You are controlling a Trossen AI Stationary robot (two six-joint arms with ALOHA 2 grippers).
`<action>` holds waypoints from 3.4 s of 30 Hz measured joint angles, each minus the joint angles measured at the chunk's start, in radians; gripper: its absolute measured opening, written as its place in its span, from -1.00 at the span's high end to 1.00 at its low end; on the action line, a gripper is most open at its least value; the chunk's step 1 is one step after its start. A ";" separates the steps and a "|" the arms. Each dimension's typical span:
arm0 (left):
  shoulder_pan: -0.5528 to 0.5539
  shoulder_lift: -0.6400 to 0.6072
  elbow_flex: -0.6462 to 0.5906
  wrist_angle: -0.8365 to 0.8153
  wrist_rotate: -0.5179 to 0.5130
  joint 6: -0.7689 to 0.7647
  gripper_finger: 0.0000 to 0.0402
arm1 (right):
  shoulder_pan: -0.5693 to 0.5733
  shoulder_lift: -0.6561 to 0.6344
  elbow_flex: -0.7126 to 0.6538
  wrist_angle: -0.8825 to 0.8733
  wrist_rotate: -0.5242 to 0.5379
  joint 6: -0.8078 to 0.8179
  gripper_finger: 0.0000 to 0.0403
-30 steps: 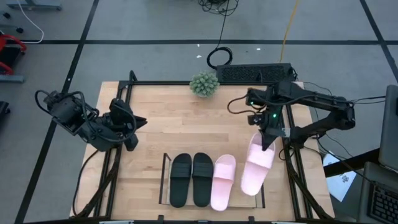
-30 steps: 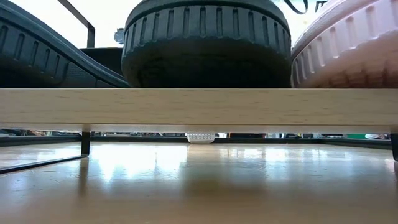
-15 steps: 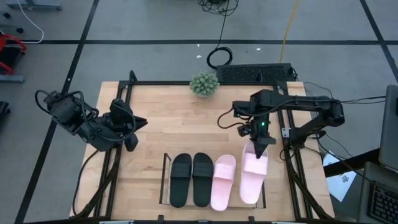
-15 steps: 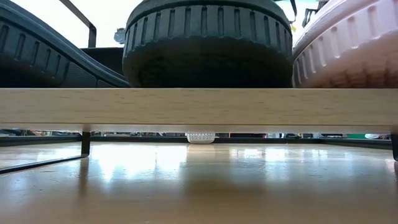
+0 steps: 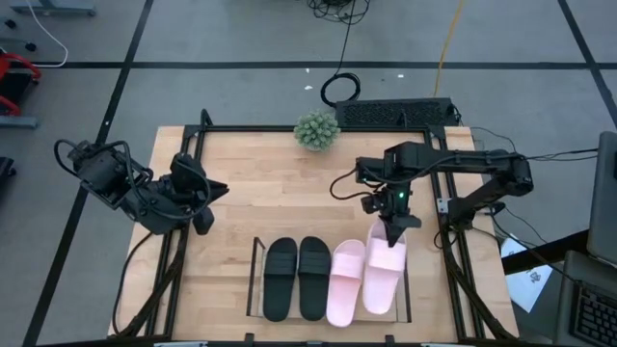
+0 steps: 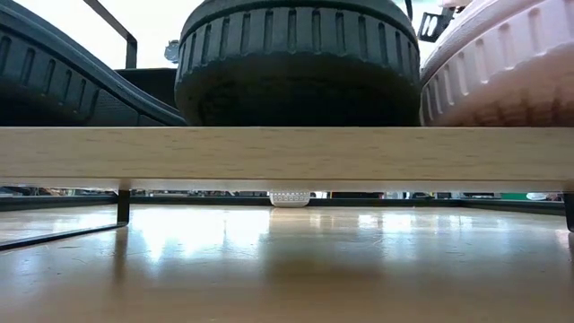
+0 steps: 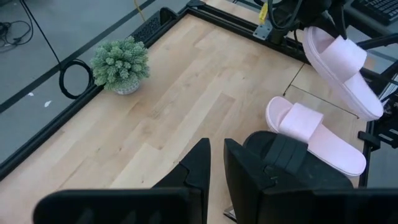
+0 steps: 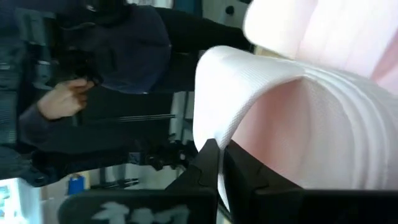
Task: Pick and place slides into the shelf
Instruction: Put the pink slide on the shelf
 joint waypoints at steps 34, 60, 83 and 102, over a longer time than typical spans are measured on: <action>0.000 0.000 0.000 0.000 0.000 0.019 0.77 | 0.002 0.200 0.000 -0.152 0.147 -0.184 1.00; 0.000 0.000 0.000 -0.001 0.001 0.080 0.77 | 0.015 0.233 0.000 -0.166 0.019 -0.130 1.00; 0.000 0.000 0.000 -0.001 0.000 0.090 0.77 | 0.060 0.244 0.000 -0.123 0.016 -0.037 1.00; 0.000 0.000 0.000 0.000 0.022 0.090 0.77 | 0.069 0.311 -0.031 -0.087 0.016 -0.050 1.00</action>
